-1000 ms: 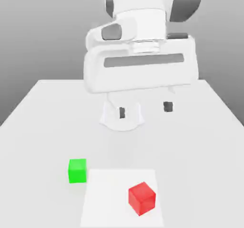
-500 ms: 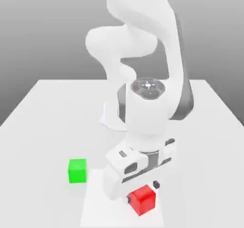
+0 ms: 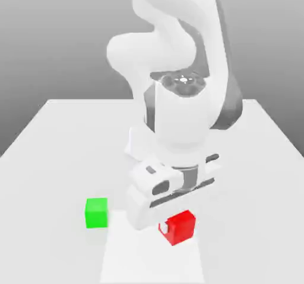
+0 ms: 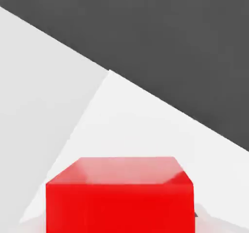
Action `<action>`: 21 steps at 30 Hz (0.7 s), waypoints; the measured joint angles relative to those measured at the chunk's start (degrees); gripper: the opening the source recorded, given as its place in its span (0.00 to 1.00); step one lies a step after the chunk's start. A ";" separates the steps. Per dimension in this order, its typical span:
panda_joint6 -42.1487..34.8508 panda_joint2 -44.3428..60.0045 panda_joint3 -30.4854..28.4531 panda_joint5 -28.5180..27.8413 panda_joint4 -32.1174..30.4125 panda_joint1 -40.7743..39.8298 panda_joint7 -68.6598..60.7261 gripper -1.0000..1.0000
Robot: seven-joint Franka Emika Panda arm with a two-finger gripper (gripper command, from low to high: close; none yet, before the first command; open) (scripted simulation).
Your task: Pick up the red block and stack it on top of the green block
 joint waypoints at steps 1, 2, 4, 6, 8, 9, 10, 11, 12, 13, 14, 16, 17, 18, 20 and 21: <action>-0.16 -0.64 -0.62 0.69 -0.49 -0.21 2.06 0.00; -0.29 -1.27 -1.04 1.21 -0.99 -0.67 4.31 0.00; -0.55 -2.53 -1.73 2.05 -1.97 -1.70 8.98 0.00; -0.74 -3.78 -2.29 2.60 -2.98 -2.79 13.88 0.00; -0.93 -5.05 -2.42 2.89 -3.99 -4.31 18.96 0.00; -1.03 -5.68 -2.42 2.93 -4.49 -5.14 21.57 0.00; -1.12 -6.32 -2.80 2.93 -4.99 -5.61 24.22 0.00; -1.23 -6.95 -3.10 2.91 -5.50 -6.19 26.89 0.00; -1.31 -7.59 -3.34 2.76 -6.01 -6.84 29.64 0.00; -1.38 -8.22 -3.53 2.57 -6.52 -7.54 32.42 0.00; -1.46 -8.85 -3.65 2.33 -7.03 -8.28 35.22 0.00; -1.61 -10.10 -3.81 1.73 -8.05 -9.80 40.93 0.00; -1.69 -10.73 -3.84 1.37 -8.56 -10.58 43.83 0.00; -1.77 -11.35 -3.96 0.96 -9.07 -11.29 46.73 0.00; -1.91 -12.57 -4.03 -0.01 -10.10 -13.02 52.72 0.00; -1.98 -13.17 -4.03 -0.54 -10.61 -13.98 55.73 0.00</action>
